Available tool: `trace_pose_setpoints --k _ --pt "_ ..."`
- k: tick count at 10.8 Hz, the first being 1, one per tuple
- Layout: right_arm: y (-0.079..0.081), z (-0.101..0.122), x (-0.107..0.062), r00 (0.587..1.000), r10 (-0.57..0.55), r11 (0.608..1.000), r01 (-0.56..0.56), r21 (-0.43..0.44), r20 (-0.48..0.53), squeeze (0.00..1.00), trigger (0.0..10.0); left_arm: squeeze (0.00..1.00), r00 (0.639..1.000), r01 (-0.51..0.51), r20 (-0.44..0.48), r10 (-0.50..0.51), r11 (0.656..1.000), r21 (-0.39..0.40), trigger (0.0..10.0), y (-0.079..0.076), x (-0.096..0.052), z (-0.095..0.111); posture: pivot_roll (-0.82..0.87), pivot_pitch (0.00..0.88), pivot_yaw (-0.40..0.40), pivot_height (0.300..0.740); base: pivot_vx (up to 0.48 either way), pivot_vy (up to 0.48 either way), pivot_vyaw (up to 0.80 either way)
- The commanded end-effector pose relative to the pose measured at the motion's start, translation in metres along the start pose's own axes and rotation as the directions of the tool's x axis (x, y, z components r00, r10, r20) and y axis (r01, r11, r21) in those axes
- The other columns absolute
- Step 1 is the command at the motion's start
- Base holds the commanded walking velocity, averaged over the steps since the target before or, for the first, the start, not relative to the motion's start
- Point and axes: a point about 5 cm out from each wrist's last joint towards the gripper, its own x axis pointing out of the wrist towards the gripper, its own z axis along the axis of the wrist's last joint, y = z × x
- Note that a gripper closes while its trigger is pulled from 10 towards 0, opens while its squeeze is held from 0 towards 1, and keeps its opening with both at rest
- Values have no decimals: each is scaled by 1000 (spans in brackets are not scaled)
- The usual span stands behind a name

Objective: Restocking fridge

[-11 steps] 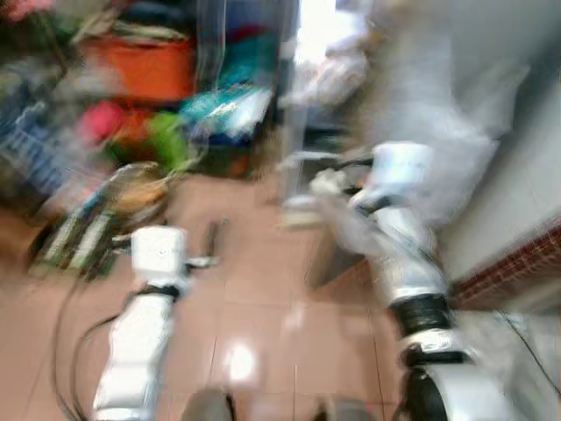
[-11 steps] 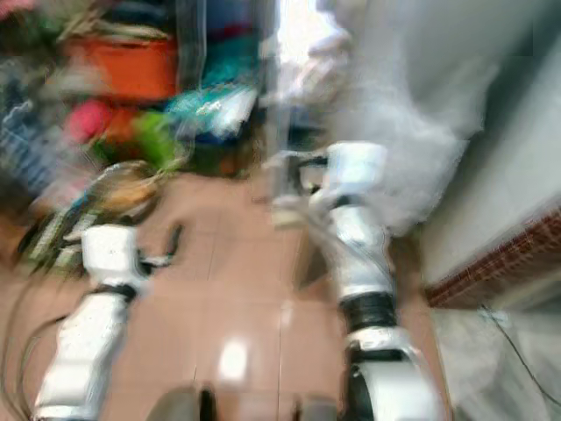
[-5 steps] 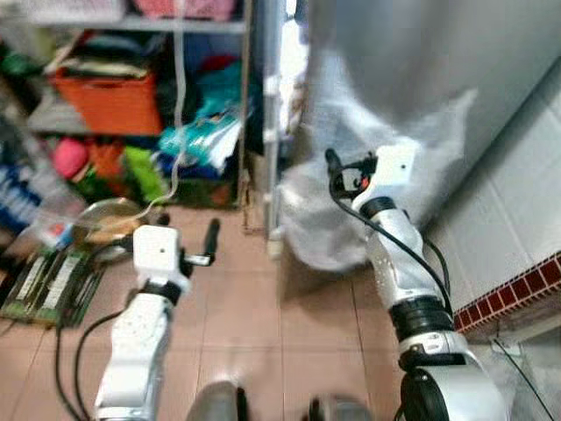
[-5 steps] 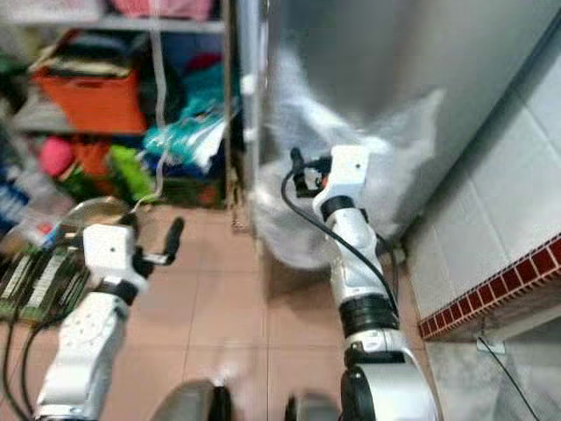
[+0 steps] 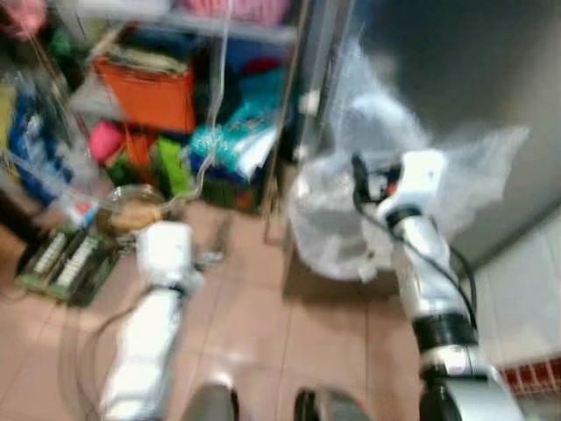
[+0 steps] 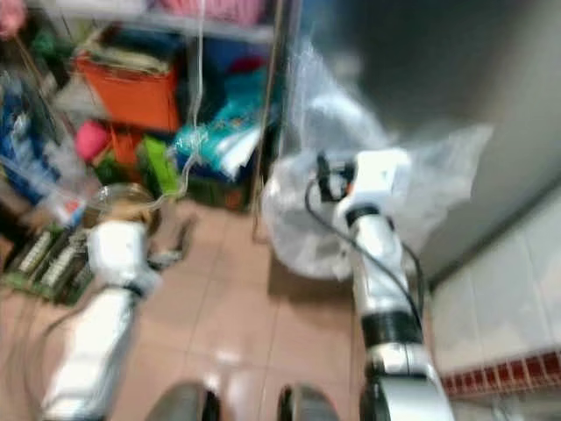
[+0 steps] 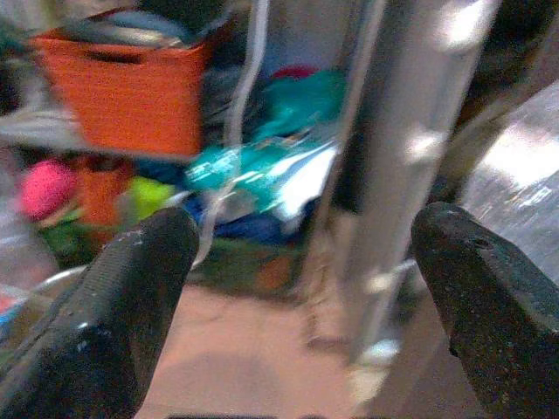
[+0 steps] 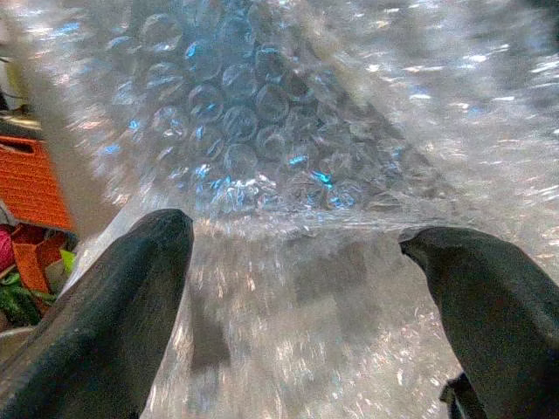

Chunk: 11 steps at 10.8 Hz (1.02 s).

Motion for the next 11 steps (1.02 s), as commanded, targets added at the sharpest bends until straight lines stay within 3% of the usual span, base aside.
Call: trace_pose_setpoints --k 1,3,4,5,6,7,8,9,11 --pt "-14 1 -6 999 -33 999 33 3 -5 0 10000 0 1000 19 9 -19 1000 -3 10000 -8 2 2 78 101 -30 740 0 0 0" --pt "1 -5 -40 958 283 953 -275 125 -52 0 10000 0 1000 21 6 -21 1000 2 10000 -7 2 2 64 104 -18 740 0 0 0" --pt "1 -1 -54 938 343 936 -336 108 -56 0 10000 0 1000 29 7 -29 1000 5 10000 -7 4 3 59 104 -10 740 0 0 0" --pt "5 -1 -63 907 416 903 -403 152 -67 0 10000 0 1000 31 7 -31 999 7 10000 -6 6 3 54 102 -2 740 0 0 0" --pt "10 -3 -76 858 504 858 -485 167 -101 0 10000 0 999 34 7 -34 999 12 10000 -6 7 4 54 101 -1 740 0 0 0" --pt "6 -4 -76 875 471 880 -457 130 -111 0 10000 0 999 35 8 -35 999 15 10000 -6 7 4 58 99 2 740 0 0 0" --pt "-1 -4 -71 926 359 933 -358 28 -115 0 10000 0 1000 30 8 -30 999 17 10000 -5 7 4 59 98 1 740 0 0 0" --pt "-9 -5 -66 964 241 969 -245 -17 -110 0 10000 0 1000 27 6 -27 999 18 10000 -5 7 3 61 98 1 740 0 0 0" --pt "-7 -10 -67 979 169 985 -172 -24 -113 0 10000 0 1000 28 3 -28 999 26 10000 -3 7 3 63 95 8 740 0 0 0"
